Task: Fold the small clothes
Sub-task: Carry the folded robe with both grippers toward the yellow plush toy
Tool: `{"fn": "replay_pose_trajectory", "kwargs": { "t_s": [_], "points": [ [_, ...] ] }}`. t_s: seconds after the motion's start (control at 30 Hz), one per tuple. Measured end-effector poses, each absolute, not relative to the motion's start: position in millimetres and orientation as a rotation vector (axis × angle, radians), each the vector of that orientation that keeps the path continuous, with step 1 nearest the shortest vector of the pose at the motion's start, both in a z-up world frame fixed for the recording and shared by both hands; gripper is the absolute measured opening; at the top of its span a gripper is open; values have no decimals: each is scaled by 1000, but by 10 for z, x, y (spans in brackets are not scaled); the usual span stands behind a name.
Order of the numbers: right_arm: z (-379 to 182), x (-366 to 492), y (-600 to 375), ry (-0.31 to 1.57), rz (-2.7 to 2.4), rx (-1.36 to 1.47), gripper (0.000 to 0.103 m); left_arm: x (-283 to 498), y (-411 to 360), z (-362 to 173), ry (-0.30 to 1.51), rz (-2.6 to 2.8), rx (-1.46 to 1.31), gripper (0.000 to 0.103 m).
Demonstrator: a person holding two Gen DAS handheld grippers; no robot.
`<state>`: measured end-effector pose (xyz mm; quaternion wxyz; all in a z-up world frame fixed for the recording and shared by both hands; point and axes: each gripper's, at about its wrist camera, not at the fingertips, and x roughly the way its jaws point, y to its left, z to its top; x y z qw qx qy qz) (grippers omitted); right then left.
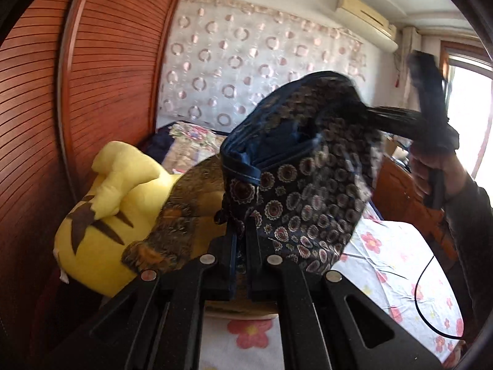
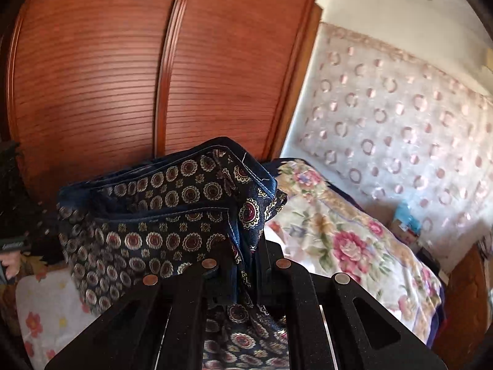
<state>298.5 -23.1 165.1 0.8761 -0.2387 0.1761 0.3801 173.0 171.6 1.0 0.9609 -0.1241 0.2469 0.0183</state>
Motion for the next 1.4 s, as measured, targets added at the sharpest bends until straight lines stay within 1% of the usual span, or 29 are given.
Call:
{"fn": "replay_pose_trajectory", "kwargs": {
  "t_s": [0.1, 0.3, 0.43, 0.47, 0.5, 0.53, 0.57, 0.6, 0.67, 0.7, 0.8, 0.97, 1.17, 1.3, 1.4],
  "points": [
    [1582, 3300, 148, 401, 819, -534, 8, 1680, 1833, -131, 507, 68, -293, 5],
    [1481, 3745, 693, 486, 849, -567, 8, 1711, 2051, -535, 590, 112, -336, 5],
    [1398, 3997, 889, 518, 868, -567, 9, 1638, 2113, -676, 609, 121, -360, 5],
    [1403, 4029, 907, 521, 874, -563, 12, 1616, 2105, -691, 612, 124, -359, 5],
    [1412, 4070, 932, 531, 876, -562, 18, 1605, 2087, -685, 615, 129, -358, 5],
    [1422, 4117, 948, 543, 864, -563, 20, 1594, 2088, -698, 618, 131, -362, 5],
    [1411, 4109, 917, 536, 848, -555, 24, 1585, 2089, -707, 619, 130, -367, 5],
    [1390, 4013, 977, 523, 839, -547, 31, 1584, 2094, -719, 619, 130, -372, 5],
    [1398, 3934, 932, 489, 828, -534, 39, 1583, 2082, -723, 621, 133, -374, 5],
    [1390, 3902, 906, 475, 824, -519, 41, 1584, 2073, -735, 626, 133, -372, 5],
    [1347, 3937, 736, 517, 825, -428, 41, 1600, 2093, -743, 632, 132, -371, 5],
    [1135, 4028, 603, 591, 832, -425, 41, 1595, 2099, -720, 634, 131, -366, 5],
    [941, 4424, 497, 708, 793, -385, 41, 1594, 2088, -714, 645, 139, -351, 5],
    [912, 4645, 493, 768, 812, -315, 41, 1593, 2084, -700, 649, 145, -334, 5],
    [949, 4745, 558, 758, 820, -288, 41, 1588, 2086, -703, 654, 147, -331, 5]
  ]
}}
